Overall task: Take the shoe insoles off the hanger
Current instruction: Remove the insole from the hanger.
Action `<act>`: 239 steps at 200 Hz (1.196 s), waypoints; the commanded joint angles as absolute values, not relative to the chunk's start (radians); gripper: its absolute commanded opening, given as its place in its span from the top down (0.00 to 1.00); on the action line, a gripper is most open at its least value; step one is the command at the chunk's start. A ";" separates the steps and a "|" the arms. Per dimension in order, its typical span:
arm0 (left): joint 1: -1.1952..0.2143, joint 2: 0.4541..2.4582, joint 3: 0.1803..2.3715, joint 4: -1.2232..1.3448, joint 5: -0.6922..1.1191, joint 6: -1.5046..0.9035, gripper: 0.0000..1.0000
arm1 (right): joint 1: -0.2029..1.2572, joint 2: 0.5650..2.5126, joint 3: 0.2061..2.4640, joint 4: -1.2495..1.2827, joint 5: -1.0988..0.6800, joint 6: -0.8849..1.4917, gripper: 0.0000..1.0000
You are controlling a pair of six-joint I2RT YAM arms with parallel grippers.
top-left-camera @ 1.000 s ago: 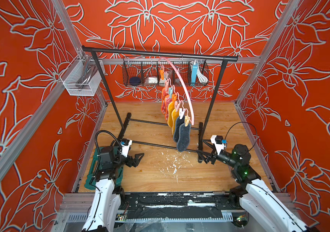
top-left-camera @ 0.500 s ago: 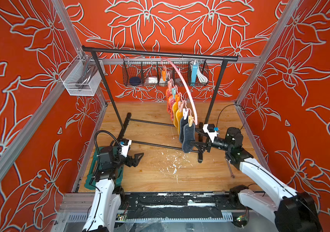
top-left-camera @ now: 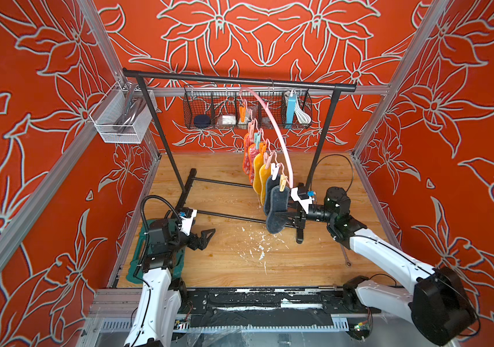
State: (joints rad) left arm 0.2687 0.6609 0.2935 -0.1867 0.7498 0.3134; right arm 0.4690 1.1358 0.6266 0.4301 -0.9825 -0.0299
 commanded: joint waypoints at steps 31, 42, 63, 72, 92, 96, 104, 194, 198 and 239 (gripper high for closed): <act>0.275 0.674 0.296 -0.241 0.945 0.461 0.02 | 0.522 1.152 0.618 0.579 -0.854 0.148 0.85; 0.275 0.681 0.311 -0.272 0.975 0.496 0.02 | 0.529 1.153 0.610 0.619 -0.830 0.183 0.91; 0.273 0.697 0.363 -0.316 1.018 0.527 0.02 | 0.546 1.151 0.610 0.649 -0.785 0.228 0.95; 0.273 0.706 0.388 -0.326 1.026 0.532 0.02 | 0.552 1.149 0.614 0.650 -0.769 0.242 0.96; 0.257 0.742 0.458 -0.356 1.036 0.513 0.02 | 0.569 1.145 0.616 0.670 -0.714 0.287 0.99; 0.254 0.753 0.474 -0.363 1.045 0.499 0.02 | 0.573 1.145 0.617 0.672 -0.692 0.302 1.00; 0.246 0.778 0.511 -0.403 1.078 0.494 0.02 | 0.578 1.147 0.621 0.675 -0.651 0.337 1.00; 0.060 0.871 0.774 -0.532 1.221 0.358 0.02 | 0.658 1.191 0.691 0.759 -0.499 0.523 1.00; 0.059 0.873 0.782 -0.533 1.229 0.350 0.02 | 0.664 1.194 0.693 0.764 -0.493 0.527 1.00; 0.034 0.881 0.801 -0.534 1.258 0.332 0.04 | 0.717 1.240 0.706 0.842 -0.442 0.590 1.00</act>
